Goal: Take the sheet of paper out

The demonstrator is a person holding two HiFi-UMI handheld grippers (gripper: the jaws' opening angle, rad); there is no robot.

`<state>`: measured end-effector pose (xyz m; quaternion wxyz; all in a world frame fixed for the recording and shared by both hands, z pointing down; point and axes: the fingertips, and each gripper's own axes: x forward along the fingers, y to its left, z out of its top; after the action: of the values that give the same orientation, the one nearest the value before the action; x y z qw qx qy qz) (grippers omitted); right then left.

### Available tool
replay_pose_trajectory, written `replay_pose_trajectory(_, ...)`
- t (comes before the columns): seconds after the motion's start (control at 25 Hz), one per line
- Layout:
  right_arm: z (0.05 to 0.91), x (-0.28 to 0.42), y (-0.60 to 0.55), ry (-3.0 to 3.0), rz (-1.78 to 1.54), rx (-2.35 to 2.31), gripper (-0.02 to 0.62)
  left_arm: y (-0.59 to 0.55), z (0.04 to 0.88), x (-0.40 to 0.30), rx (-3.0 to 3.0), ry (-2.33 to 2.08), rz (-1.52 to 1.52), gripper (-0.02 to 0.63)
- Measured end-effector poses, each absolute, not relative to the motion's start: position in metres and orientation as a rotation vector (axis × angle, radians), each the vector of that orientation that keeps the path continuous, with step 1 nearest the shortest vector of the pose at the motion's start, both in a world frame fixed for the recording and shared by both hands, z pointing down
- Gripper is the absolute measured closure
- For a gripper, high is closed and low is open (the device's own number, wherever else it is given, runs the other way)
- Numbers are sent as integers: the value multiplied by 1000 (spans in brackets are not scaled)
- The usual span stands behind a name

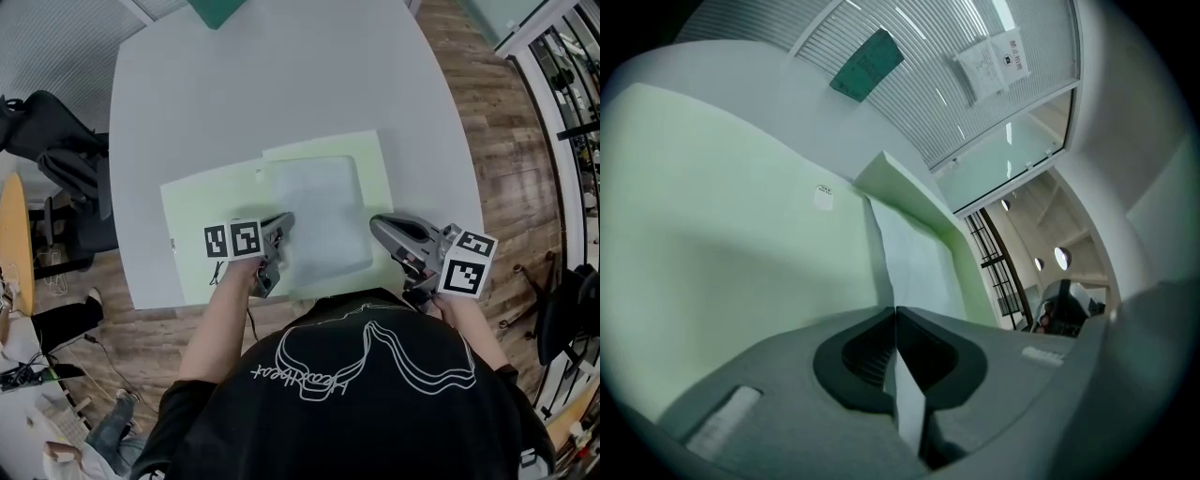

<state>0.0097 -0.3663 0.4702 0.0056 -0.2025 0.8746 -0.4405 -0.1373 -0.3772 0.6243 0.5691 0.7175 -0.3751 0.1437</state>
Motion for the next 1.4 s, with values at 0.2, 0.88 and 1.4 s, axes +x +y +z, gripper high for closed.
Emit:
replay_pose_trajectory(0.2, 469, 9, -366, 2739, -1384, -630, 588, -377, 624, -139, 1678, -881, 344, 592)
replay_pose_trajectory(0.88, 455, -19, -330, 2802, -1324, -594, 588, -352, 613, -187, 1654, -1006, 344, 592)
replay_pose_trajectory(1.4, 439, -22, -298, 2815, -1274, -614, 588, -332, 600, -219, 1656, -1113, 350, 592)
